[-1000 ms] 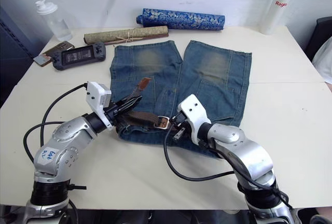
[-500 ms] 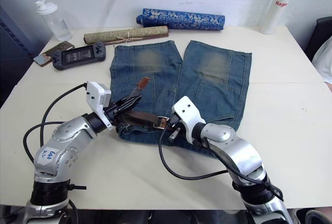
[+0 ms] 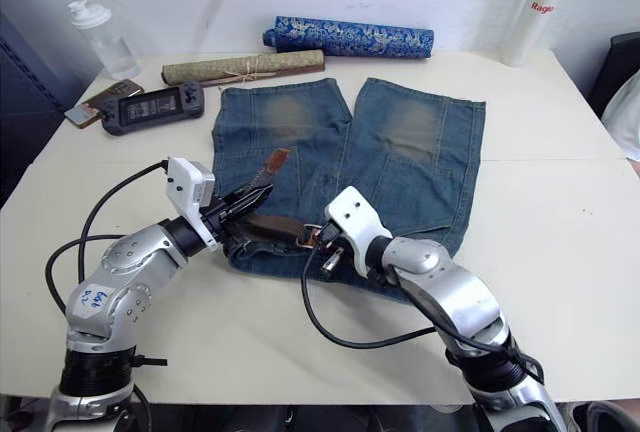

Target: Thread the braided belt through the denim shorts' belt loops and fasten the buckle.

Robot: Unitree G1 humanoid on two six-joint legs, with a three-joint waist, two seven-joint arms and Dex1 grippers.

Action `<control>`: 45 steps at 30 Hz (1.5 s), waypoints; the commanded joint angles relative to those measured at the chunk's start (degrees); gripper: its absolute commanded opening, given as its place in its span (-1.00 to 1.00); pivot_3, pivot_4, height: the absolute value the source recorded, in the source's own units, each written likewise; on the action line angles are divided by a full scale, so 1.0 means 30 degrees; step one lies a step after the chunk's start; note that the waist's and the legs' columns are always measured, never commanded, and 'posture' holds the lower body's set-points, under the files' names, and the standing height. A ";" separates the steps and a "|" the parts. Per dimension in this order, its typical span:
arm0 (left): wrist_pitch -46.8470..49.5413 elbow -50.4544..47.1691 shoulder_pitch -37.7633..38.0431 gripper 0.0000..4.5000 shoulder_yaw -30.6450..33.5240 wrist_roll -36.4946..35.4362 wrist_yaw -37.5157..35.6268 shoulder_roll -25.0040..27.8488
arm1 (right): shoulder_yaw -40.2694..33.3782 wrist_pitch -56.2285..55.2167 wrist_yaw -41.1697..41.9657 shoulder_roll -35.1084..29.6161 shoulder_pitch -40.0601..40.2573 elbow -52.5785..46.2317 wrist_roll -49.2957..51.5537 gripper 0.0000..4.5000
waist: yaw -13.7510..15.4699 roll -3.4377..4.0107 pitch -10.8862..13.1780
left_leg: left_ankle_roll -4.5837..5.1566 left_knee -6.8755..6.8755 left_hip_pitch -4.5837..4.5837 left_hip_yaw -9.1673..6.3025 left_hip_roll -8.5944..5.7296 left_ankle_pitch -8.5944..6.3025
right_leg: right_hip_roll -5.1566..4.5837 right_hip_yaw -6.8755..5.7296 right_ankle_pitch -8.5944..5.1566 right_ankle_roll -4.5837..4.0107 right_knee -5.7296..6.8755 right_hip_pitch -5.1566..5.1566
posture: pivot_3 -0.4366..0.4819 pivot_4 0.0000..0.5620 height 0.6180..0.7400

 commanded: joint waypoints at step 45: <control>-0.0272 -0.0463 0.0010 -1.00 0.0212 0.0428 -0.0104 0.0319 | 0.0944 -0.0392 -0.0398 0.1124 -0.0363 0.0434 -0.1440 -0.97 | -0.0012 0.0007 0.0005 | -0.0001 -0.0008 -0.0001 -0.0004 0.0001 0.0000 | 0.0003 0.0000 0.0000 0.0000 0.0001 -0.0006 | -0.05 -0.47 -0.68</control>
